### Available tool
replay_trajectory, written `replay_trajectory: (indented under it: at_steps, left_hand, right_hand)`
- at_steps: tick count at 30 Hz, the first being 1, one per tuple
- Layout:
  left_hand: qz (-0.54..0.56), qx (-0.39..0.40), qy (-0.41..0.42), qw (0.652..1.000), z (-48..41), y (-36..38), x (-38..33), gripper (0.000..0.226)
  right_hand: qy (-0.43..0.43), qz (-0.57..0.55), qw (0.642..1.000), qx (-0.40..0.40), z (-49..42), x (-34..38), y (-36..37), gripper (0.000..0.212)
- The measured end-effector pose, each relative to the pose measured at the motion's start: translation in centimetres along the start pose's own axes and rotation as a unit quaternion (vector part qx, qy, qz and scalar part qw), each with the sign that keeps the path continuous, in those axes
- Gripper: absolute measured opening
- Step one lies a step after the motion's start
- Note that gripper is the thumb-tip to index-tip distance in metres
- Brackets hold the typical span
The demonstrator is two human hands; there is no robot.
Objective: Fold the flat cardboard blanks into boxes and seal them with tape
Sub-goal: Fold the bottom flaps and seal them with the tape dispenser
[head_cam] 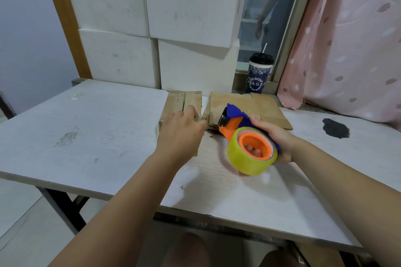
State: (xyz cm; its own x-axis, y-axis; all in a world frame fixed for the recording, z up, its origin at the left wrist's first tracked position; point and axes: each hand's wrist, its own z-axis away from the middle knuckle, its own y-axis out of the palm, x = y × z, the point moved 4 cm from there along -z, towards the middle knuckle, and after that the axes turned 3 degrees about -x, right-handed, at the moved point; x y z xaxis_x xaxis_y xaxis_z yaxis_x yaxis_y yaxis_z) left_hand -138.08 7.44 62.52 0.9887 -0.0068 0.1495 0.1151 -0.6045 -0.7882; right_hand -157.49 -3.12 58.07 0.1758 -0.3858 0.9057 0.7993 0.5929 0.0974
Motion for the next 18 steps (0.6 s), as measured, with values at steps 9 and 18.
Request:
replay_trajectory:
  at_steps: [9, 18]
  left_hand:
    - [0.047, 0.035, -0.035, 0.998, 0.0, 0.5, 0.9, 0.031]
    - [0.066, 0.059, -0.069, 0.994, 0.0, -0.1, 1.5, 0.057]
  right_hand:
    - [-0.005, 0.304, 0.945, -0.117, 0.0, 1.9, 0.6, 0.045]
    - [0.065, 0.285, 0.954, -0.066, -0.4, 1.5, -1.0, 0.043]
